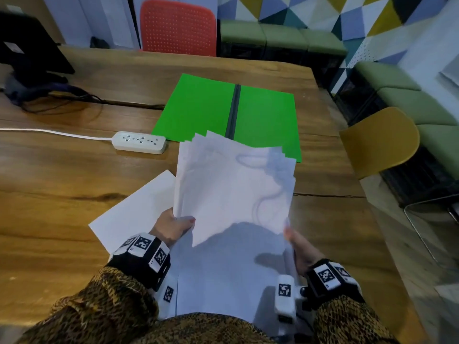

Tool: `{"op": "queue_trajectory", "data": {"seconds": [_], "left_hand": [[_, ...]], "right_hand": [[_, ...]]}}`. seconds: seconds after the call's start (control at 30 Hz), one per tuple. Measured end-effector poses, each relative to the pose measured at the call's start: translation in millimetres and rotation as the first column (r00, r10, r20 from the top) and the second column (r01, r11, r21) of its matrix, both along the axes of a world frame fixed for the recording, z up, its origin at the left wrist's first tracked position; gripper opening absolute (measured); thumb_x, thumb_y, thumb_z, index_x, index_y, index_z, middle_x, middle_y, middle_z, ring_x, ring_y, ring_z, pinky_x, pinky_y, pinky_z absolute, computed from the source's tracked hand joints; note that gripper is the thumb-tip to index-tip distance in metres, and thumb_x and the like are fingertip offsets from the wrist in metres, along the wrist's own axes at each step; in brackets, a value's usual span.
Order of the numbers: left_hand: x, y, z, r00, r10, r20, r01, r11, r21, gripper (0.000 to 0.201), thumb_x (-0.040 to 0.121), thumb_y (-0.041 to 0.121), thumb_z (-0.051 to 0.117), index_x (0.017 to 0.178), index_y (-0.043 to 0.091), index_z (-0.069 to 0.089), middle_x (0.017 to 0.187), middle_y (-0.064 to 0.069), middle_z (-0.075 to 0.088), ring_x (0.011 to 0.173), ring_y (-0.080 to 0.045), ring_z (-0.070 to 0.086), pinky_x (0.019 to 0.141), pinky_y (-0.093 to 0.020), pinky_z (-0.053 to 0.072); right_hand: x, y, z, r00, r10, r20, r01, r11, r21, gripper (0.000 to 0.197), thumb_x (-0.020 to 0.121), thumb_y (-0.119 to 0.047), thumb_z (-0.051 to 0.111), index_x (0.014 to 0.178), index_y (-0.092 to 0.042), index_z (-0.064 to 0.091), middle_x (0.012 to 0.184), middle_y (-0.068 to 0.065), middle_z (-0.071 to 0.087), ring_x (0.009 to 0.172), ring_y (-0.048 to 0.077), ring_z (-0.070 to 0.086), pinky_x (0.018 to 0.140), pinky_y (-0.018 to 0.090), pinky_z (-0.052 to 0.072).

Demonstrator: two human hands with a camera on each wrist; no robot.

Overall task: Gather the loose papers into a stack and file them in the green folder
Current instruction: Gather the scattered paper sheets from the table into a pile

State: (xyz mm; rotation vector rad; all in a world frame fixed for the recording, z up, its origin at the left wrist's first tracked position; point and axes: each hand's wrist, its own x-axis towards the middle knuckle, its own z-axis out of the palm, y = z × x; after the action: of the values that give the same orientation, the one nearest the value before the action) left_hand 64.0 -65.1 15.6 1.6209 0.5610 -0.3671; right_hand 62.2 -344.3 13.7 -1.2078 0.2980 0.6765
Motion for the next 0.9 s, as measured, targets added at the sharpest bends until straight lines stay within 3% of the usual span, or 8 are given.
{"op": "queue_trajectory", "data": {"seconds": [0.1, 0.17, 0.33, 0.43, 0.57, 0.73, 0.83, 0.9], "left_hand": [[-0.4, -9.5, -3.2, 0.997, -0.072, -0.009, 0.072, 0.996, 0.06, 0.015, 0.067, 0.016, 0.059, 0.075, 0.004, 0.061, 0.069, -0.013, 0.062, 0.063, -0.027, 0.059, 0.054, -0.026, 0.047], [-0.8, -13.3, -5.3, 0.996, -0.084, 0.0, 0.083, 0.99, 0.112, 0.023, 0.073, 0.025, 0.064, 0.087, 0.007, 0.064, 0.084, -0.009, 0.067, 0.076, -0.025, 0.062, 0.066, -0.03, 0.051], [-13.5, 23.0, -16.2, 0.954, 0.3, 0.0, -0.247, 0.785, 0.568, 0.066, 0.079, 0.034, 0.065, 0.135, 0.017, 0.037, 0.137, -0.024, 0.042, 0.121, -0.044, 0.043, 0.103, -0.049, 0.035], [-22.4, 44.8, -16.9, 0.77, 0.636, -0.051, -0.527, 0.679, 0.511, 0.081, 0.072, 0.028, 0.073, 0.139, 0.016, 0.029, 0.145, -0.022, 0.024, 0.123, -0.048, 0.036, 0.103, -0.055, 0.034], [-17.0, 39.2, -17.1, 0.726, 0.684, -0.064, -0.635, 0.704, 0.319, 0.091, 0.071, 0.018, 0.075, 0.143, 0.012, 0.021, 0.145, -0.026, 0.028, 0.124, -0.046, 0.04, 0.101, -0.056, 0.038], [-15.9, 35.1, -21.9, 0.899, 0.435, -0.046, -0.386, 0.839, 0.383, 0.042, 0.082, 0.023, 0.063, 0.109, -0.009, 0.056, 0.114, -0.027, 0.061, 0.108, -0.043, 0.056, 0.092, -0.045, 0.044], [-15.7, 33.6, -1.8, 0.924, 0.328, 0.194, -0.38, 0.838, 0.392, 0.019, 0.087, 0.02, 0.057, 0.073, 0.007, 0.055, 0.078, -0.015, 0.059, 0.09, -0.04, 0.061, 0.077, -0.043, 0.048], [-9.5, 29.1, 23.7, 0.88, 0.32, 0.35, -0.427, 0.857, 0.288, 0.026, 0.087, 0.017, 0.057, 0.063, 0.014, 0.049, 0.065, -0.007, 0.054, 0.074, -0.025, 0.062, 0.063, -0.03, 0.048]], "right_hand": [[3.9, -1.7, -15.7, 0.998, 0.003, 0.063, 0.017, 0.95, -0.31, 0.061, 0.065, -0.017, 0.081, 0.117, 0.003, 0.056, 0.101, 0.015, 0.07, 0.087, 0.023, 0.068, 0.075, 0.03, 0.056], [1.0, -4.4, -22.1, 0.994, -0.071, 0.08, 0.096, 0.922, -0.374, 0.036, 0.076, 0.004, 0.066, 0.111, 0.005, 0.057, 0.092, 0.012, 0.07, 0.083, 0.023, 0.067, 0.072, 0.028, 0.055], [-6.1, -15.5, -33.9, 0.978, -0.184, 0.101, 0.209, 0.9, -0.382, 0.07, 0.047, -0.024, 0.089, 0.106, 0.001, 0.06, 0.098, 0.019, 0.069, 0.092, 0.034, 0.065, 0.089, 0.045, 0.051], [-6.7, -22.0, -32.4, 0.974, -0.199, 0.111, 0.227, 0.886, -0.403, 0.039, 0.075, -0.004, 0.071, 0.111, -0.004, 0.057, 0.099, 0.014, 0.066, 0.092, 0.029, 0.062, 0.084, 0.038, 0.049], [-7.1, -25.9, -37.8, 0.972, -0.224, 0.077, 0.236, 0.882, -0.407, 0.045, 0.079, -0.002, 0.065, 0.123, -0.002, 0.052, 0.114, 0.019, 0.062, 0.108, 0.035, 0.057, 0.09, 0.042, 0.046], [-11.7, -30.8, -31.2, 0.965, -0.245, 0.095, 0.263, 0.909, -0.322, 0.057, 0.067, -0.016, 0.078, 0.118, -0.003, 0.055, 0.099, 0.011, 0.066, 0.098, 0.031, 0.059, 0.075, 0.032, 0.047], [-13.5, -35.3, -32.3, 0.964, -0.239, 0.12, 0.265, 0.904, -0.335, 0.08, 0.044, -0.035, 0.088, 0.113, -0.007, 0.057, 0.1, 0.012, 0.066, 0.099, 0.031, 0.06, 0.085, 0.039, 0.048], [-14.1, -37.7, -34.9, 0.957, -0.259, 0.134, 0.29, 0.894, -0.341, 0.064, 0.062, -0.019, 0.081, 0.117, -0.001, 0.055, 0.099, 0.013, 0.065, 0.1, 0.032, 0.059, 0.094, 0.045, 0.045]]}}
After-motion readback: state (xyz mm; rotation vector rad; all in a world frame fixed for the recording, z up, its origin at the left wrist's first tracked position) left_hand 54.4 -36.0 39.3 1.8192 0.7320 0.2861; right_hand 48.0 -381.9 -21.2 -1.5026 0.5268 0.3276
